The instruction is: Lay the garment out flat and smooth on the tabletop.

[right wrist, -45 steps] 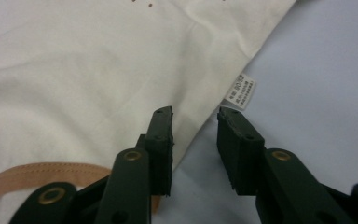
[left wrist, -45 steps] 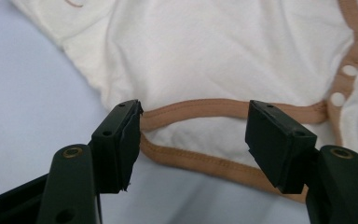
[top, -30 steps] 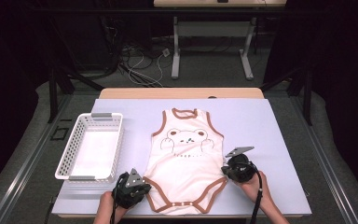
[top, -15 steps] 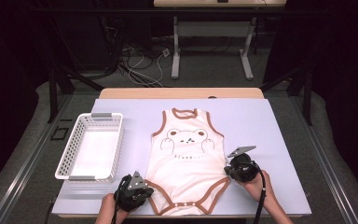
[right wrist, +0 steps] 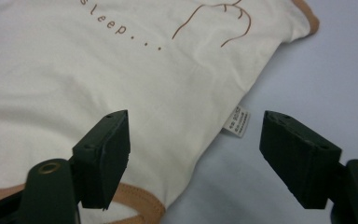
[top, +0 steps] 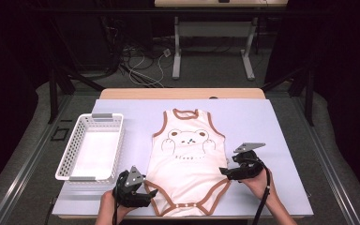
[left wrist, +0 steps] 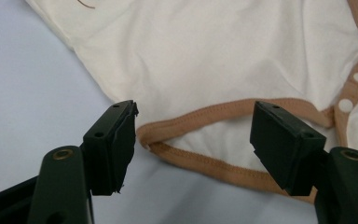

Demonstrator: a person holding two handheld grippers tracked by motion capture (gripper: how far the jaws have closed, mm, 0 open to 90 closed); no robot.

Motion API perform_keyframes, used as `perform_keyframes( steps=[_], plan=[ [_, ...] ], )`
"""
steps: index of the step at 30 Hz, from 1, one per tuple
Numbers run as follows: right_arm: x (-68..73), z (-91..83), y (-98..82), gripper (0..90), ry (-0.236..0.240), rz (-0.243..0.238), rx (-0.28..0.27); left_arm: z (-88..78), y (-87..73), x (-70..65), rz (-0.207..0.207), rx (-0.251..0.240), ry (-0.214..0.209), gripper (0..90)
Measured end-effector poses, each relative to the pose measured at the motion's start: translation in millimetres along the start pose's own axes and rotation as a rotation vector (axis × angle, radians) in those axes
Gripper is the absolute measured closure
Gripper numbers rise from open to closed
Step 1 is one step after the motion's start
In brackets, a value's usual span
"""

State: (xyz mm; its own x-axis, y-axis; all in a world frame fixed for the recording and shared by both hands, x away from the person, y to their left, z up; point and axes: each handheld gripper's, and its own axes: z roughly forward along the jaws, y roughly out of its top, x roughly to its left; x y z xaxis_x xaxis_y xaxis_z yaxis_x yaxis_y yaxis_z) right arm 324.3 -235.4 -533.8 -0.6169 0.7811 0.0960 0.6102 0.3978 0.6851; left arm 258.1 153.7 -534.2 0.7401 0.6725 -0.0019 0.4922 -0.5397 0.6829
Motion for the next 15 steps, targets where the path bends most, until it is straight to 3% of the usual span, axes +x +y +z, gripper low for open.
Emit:
perform_keyframes(
  steps=[3, 7, 15],
  plan=[
    [-1.8, 0.1, 3.4, 17.3, 0.009, -0.007, -0.02, 1.2, 4.2, 1.1, -0.004, -0.016, 0.023, 25.4],
    [-3.5, 1.4, 5.9, 13.4, -0.002, -0.026, -0.04, 0.1, 7.4, 5.9, -0.011, -0.034, 0.025, 17.3],
    [-6.1, 4.1, 9.2, 0.7, 0.03, -0.018, -0.04, -1.7, 15.7, 9.6, -0.014, -0.058, 0.027, 11.6]
  ],
)
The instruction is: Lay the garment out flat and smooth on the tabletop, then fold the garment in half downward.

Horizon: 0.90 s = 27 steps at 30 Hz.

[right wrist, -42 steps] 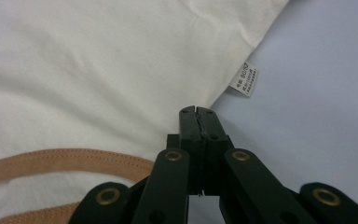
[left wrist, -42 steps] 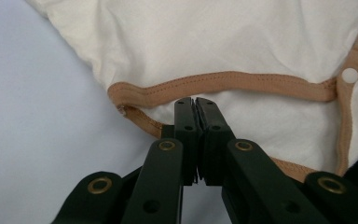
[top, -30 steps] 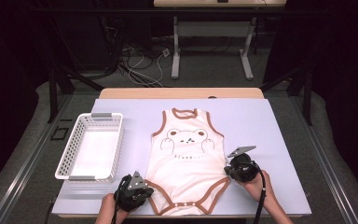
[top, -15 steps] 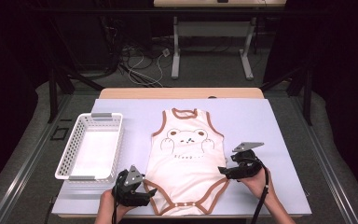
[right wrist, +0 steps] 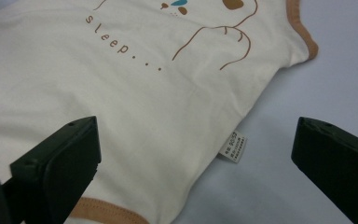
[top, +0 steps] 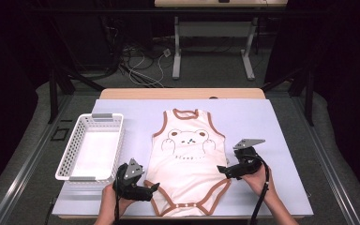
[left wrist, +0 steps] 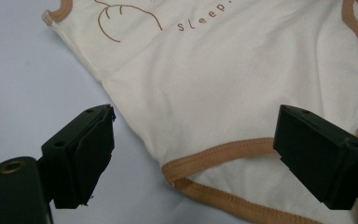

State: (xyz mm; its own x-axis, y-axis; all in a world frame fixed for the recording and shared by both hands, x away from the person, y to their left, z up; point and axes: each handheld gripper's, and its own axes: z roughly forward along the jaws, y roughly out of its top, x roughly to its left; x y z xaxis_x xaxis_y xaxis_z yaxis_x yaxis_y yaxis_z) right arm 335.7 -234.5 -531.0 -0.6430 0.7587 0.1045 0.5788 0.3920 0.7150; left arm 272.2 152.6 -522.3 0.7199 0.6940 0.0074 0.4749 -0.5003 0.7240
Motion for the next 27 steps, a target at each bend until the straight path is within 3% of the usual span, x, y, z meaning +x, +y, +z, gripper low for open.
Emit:
perform_keyframes(
  steps=[4, 6, 14, 18, 23, 27],
  plan=[
    [-1.4, -2.5, 3.8, 0.0, -0.004, -0.011, -0.016, 1.2, 8.0, -0.4, 0.008, -0.012, 0.007, 8.7],
    [-0.8, -2.9, 6.3, 0.0, -0.006, -0.022, -0.057, 2.0, 13.3, 0.5, 0.015, -0.022, 0.014, 7.2],
    [-4.8, -5.4, 16.2, 0.0, 0.007, -0.014, -0.063, 14.7, 27.2, 6.8, 0.016, -0.008, 0.015, 5.6],
    [-10.9, -2.0, 17.2, 0.0, 0.0, 0.015, -0.05, 20.2, 30.3, 9.6, 0.007, -0.001, 0.013, 4.7],
    [-14.2, 2.5, 18.3, 0.0, 0.005, 0.016, -0.047, 25.7, 33.4, 13.6, -0.005, -0.015, 0.016, 3.6],
    [-14.5, 5.2, 23.6, 0.0, -0.002, 0.009, -0.046, 28.3, 40.6, 20.1, -0.047, -0.033, 0.015, 3.4]
  ],
)
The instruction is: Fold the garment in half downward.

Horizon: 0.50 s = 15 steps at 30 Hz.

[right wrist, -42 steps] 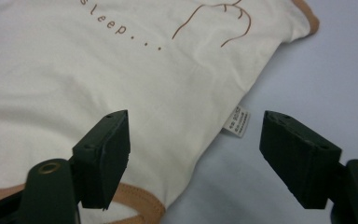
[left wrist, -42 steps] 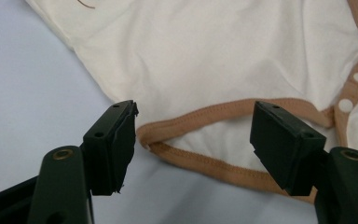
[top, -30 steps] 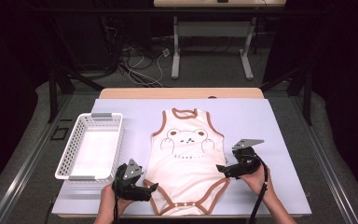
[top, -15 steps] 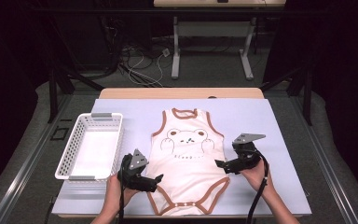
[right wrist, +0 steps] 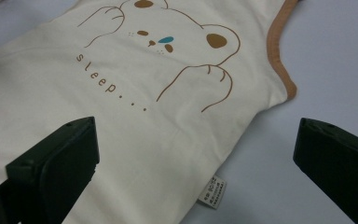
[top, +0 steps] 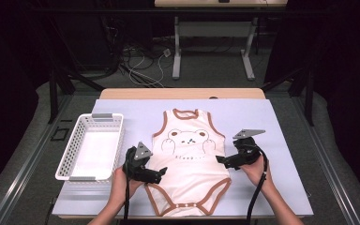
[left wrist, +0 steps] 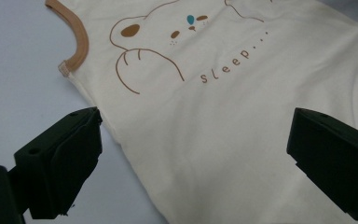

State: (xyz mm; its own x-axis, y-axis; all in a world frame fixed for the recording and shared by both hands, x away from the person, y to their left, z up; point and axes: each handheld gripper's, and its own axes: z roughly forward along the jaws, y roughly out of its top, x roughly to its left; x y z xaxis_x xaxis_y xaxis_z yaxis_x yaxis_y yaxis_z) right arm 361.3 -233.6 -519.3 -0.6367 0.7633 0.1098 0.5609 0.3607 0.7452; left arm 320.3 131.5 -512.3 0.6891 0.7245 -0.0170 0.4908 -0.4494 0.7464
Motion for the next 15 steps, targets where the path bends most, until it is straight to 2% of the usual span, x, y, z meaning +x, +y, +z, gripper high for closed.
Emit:
perform_keyframes(
  steps=[3, 6, 8, 15],
  plan=[
    [0.2, 4.1, 3.9, 0.4, -0.009, -0.004, 0.005, 3.9, 6.8, 4.7, -0.009, -0.001, 0.011, 3.6],
    [-0.2, 7.3, 7.5, 2.1, -0.02, 0.003, -0.002, 8.8, 13.2, 11.6, -0.036, -0.013, 0.021, 4.0],
    [-1.1, 9.3, 9.3, 3.5, -0.029, 0.003, -0.01, 12.3, 16.9, 15.9, -0.044, -0.014, 0.041, 4.3],
    [-9.9, 17.5, 14.9, 15.4, -0.067, 0.064, -0.047, 24.6, 25.4, 31.4, -0.097, -0.021, 0.091, 6.6]
  ],
)
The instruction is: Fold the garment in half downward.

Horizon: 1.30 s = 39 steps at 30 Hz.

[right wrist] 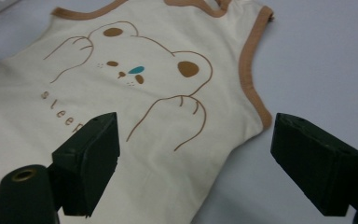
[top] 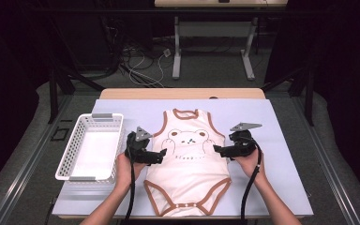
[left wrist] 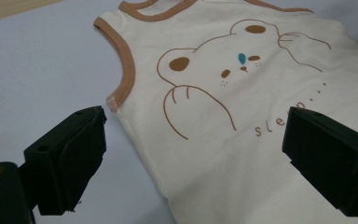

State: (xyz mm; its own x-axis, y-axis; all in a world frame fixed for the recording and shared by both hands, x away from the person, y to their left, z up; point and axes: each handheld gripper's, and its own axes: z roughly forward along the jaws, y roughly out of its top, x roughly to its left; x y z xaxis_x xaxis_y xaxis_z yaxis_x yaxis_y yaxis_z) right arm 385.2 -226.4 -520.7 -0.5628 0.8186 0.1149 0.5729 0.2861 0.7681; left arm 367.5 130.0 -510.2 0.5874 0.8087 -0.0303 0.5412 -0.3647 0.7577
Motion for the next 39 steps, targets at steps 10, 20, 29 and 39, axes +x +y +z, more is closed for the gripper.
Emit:
perform_keyframes(
  steps=[10, 20, 29, 39],
  plan=[
    [-6.7, 13.1, 3.6, 46.6, -0.102, 0.024, -0.006, 28.9, 6.2, 14.6, -0.048, 0.033, 0.046, 15.8],
    [-16.6, 29.1, 4.2, 66.8, -0.143, 0.053, 0.0, 54.9, 18.5, 27.7, -0.093, 0.112, 0.082, 35.3],
    [-22.8, 45.7, 1.6, 68.7, -0.176, 0.073, 0.026, 68.5, 21.9, 44.8, -0.134, 0.138, 0.101, 52.4],
    [-25.1, 55.1, -0.1, 66.3, -0.205, 0.071, 0.053, 83.5, 19.5, 49.6, -0.132, 0.183, 0.093, 53.0]
  ],
)
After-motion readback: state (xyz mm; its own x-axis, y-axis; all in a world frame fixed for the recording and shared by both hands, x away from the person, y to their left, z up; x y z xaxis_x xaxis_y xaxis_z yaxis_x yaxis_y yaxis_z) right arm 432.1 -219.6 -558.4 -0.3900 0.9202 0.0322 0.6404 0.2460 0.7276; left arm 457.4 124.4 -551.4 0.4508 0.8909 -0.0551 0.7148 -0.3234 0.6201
